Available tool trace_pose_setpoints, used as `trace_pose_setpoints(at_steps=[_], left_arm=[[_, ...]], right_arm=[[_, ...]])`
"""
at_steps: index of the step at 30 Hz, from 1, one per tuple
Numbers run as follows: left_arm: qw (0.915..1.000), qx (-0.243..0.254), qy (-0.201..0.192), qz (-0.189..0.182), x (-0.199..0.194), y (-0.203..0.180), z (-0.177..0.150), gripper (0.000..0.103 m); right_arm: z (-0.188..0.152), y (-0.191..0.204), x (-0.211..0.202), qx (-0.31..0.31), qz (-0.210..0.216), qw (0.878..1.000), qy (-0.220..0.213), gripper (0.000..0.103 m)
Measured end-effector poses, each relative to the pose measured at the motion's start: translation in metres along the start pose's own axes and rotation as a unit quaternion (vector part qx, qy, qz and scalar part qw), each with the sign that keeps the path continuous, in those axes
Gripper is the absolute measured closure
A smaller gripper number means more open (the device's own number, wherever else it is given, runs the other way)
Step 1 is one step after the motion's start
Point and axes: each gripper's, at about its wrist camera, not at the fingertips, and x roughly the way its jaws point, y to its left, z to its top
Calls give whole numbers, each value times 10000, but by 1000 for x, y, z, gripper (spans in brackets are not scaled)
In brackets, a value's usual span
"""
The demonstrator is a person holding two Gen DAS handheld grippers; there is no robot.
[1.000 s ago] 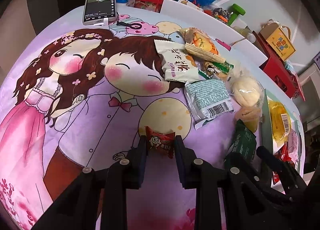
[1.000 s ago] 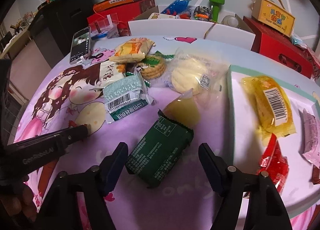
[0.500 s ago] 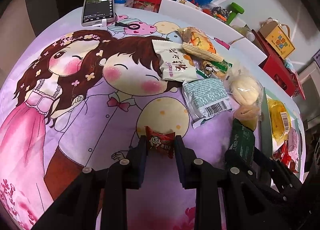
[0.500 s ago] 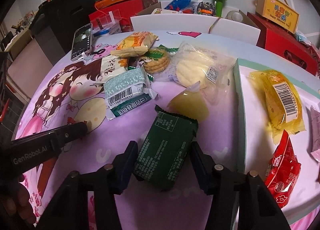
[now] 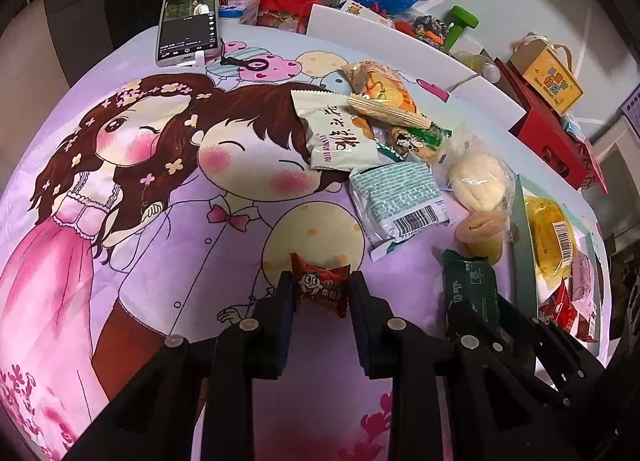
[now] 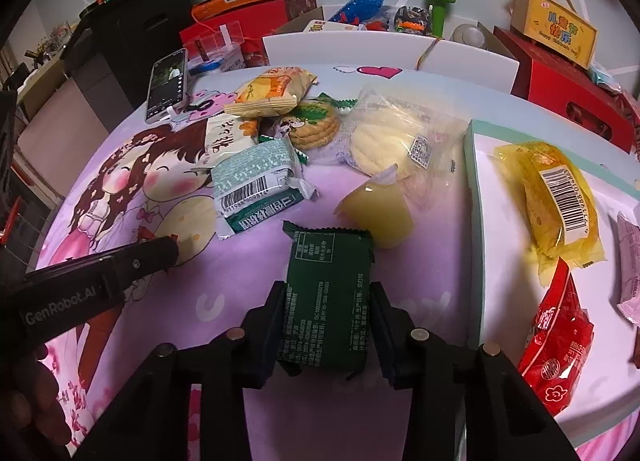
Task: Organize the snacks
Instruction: 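Carry the red candy and dark green packet over the white tray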
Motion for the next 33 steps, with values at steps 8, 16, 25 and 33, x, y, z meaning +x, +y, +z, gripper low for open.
trace_pose_setpoints(at_steps=[8, 16, 25, 33], left_arm=[[9999, 65, -122, 5, -9, -3, 1, 75], [9993, 220, -308, -75, -21, -18, 3, 75], [9960, 655, -437, -422, -25, -62, 12, 75], [9874, 1333, -449, -727, -24, -127, 19, 75]], right_arm=[[2, 0, -15, 33, 105, 9998, -165, 60], [5, -8, -42, 145, 148, 9987, -460, 60], [12, -40, -66, 477, 72, 9960, -748, 60], [14, -105, -94, 1158, -336, 9868, -1077, 60]])
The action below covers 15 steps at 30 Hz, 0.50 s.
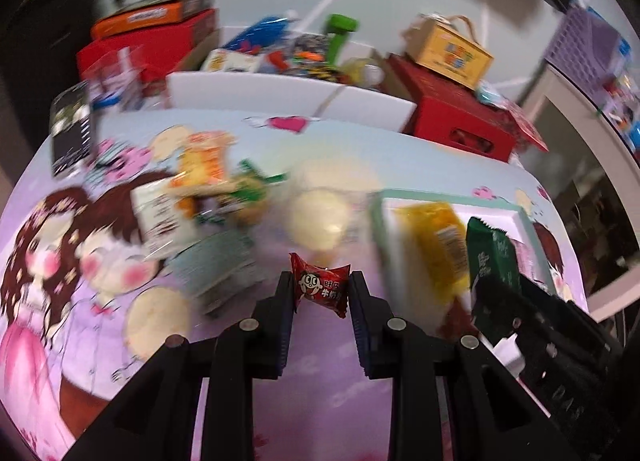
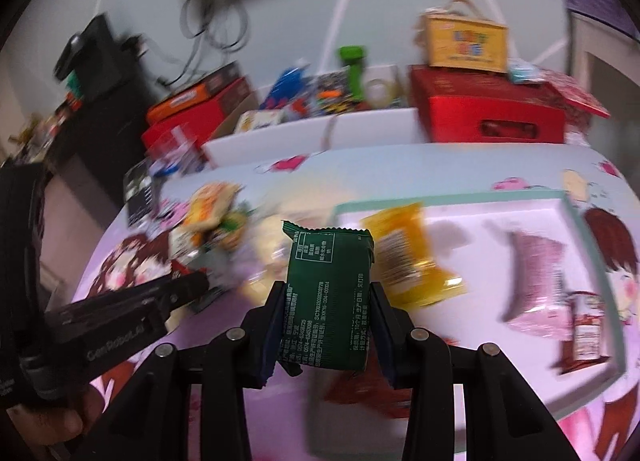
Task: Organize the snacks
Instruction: 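Carry the red candy and dark green packet over the white tray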
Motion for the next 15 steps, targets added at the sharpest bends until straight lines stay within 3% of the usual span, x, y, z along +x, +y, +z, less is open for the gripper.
trace_pose_setpoints(at_steps=[7, 15], left_arm=[[9963, 735, -5, -445, 12, -69, 13, 75], [9908, 1193, 133, -620, 37, -108, 1, 75]], right_arm=[[8, -66, -17, 694, -431, 9965, -156, 60], [4, -108, -22, 1181, -684, 9906, -112, 60]])
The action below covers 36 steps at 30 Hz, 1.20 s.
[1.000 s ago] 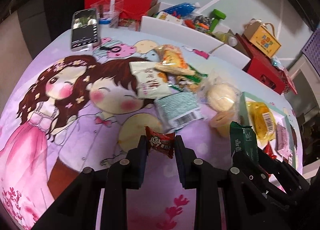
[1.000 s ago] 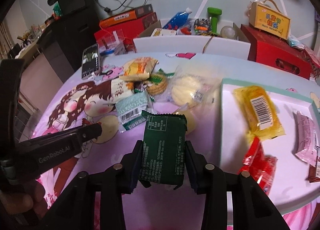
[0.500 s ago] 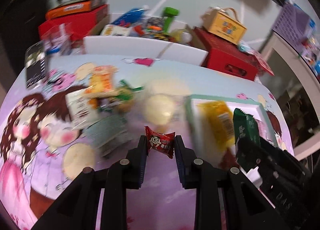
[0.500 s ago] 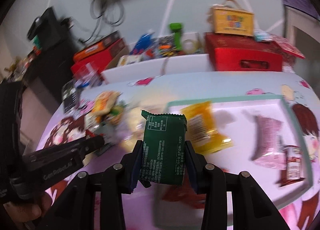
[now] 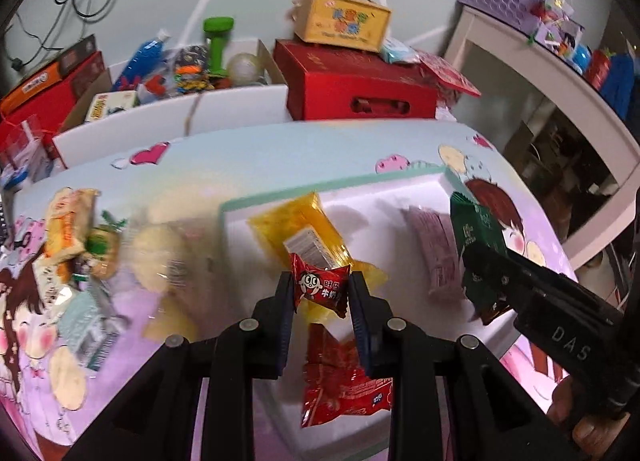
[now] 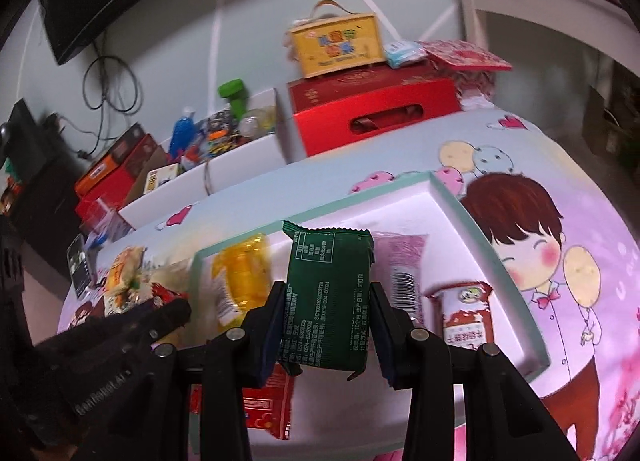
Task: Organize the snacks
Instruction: 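Carry the red candy and dark green packet over the white tray, then open both tools to release the candy and green packet into the tray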
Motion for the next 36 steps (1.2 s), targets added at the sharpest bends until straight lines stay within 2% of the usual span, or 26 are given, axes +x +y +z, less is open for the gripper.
trace_pose_setpoints(at_steps=[2, 10, 23, 26, 30, 36], left_arm=[[9999, 13, 119, 100, 9, 1, -3, 75], [9992, -212, 187, 293, 27, 22, -3, 75], [9994, 86, 311, 147, 38, 4, -6, 75], [9993, 131, 315, 149, 34, 1, -5, 72], [9989, 46, 407, 229, 32, 4, -5, 58], [9989, -16, 415, 203, 28, 6, -4, 55]], right_arm=[[-2, -2, 3, 23, 11, 10000, 80, 60], [-9, 4, 18, -101, 98, 9995, 287, 60], [-11, 11, 25, -231, 1, 9991, 359, 60], [-11, 14, 27, -278, -14, 9989, 386, 60], [-12, 19, 27, -376, -56, 9984, 407, 60], [-12, 22, 23, -444, -84, 9984, 349, 60]])
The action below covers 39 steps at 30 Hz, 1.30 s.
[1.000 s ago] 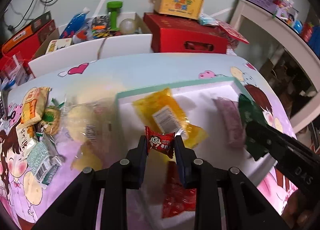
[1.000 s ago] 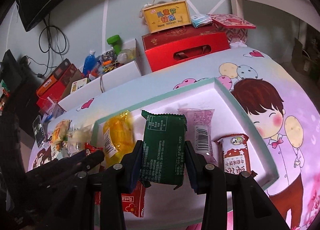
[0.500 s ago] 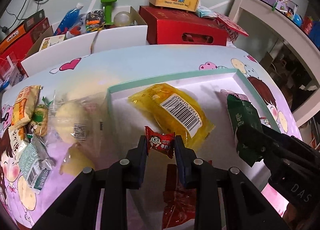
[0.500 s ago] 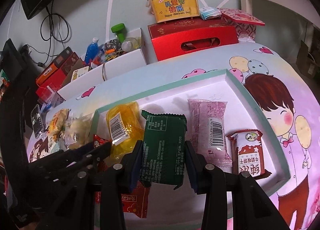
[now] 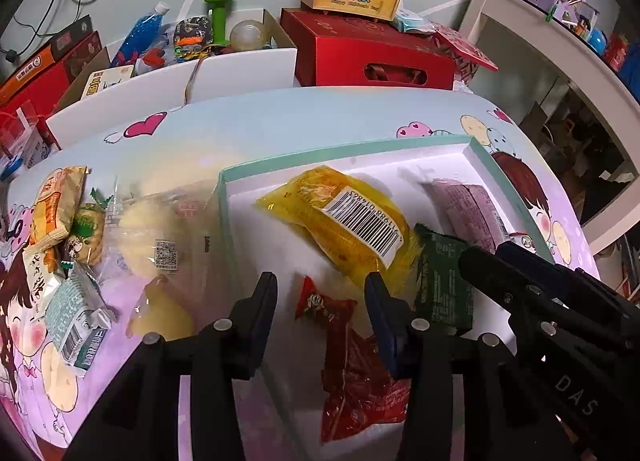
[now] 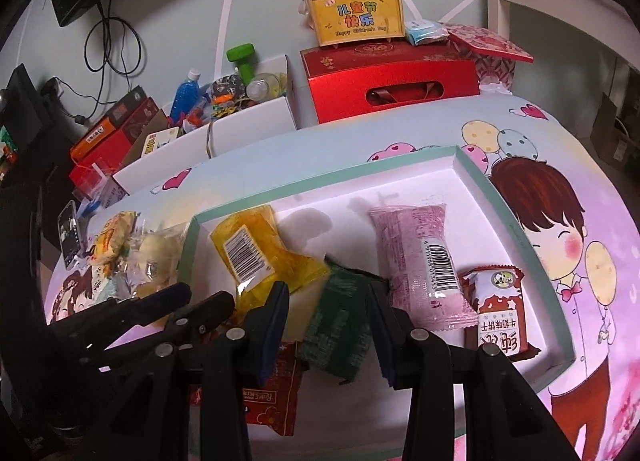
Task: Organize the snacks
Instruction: 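Open both tools to release the candy and green packet into the tray, then withdraw both open tools from the tray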
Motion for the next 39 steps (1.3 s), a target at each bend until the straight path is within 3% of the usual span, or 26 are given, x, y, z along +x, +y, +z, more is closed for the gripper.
trace_pose_setpoints(at_steps=[11, 13, 14, 16, 20, 23, 25, 34, 39], left_arm=[[9996, -197, 40, 206, -10, 11, 3, 51], [9994, -241, 39, 259, -10, 14, 3, 42], [9990, -295, 20, 332, -11, 16, 3, 37], [9980, -384, -38, 507, -13, 21, 3, 28], [9967, -509, -54, 624, -12, 29, 2, 19], [9954, -611, -52, 742, -12, 35, 1, 18], [9944, -678, -56, 807, -11, 39, 0, 9], [9915, -918, -129, 909, -13, 49, -4, 8], [9906, -980, -76, 954, -10, 52, -7, 8]], right_arm=[[0, -1, 4, 18, -97, 9999, 107, 60], [0, -1, 6, 19, -120, 9998, 148, 58], [-1, -2, 7, 38, -129, 9998, 169, 55], [-1, -3, 9, 78, -184, 9996, 205, 37], [-1, -4, 9, 57, -252, 9995, 192, 34], [-1, -4, 10, 47, -306, 9993, 205, 24], [-1, -4, 10, 29, -317, 9993, 218, 22], [-1, -3, 11, -37, -477, 9987, 173, 4], [-2, -5, 12, -16, -505, 9986, 136, 0]])
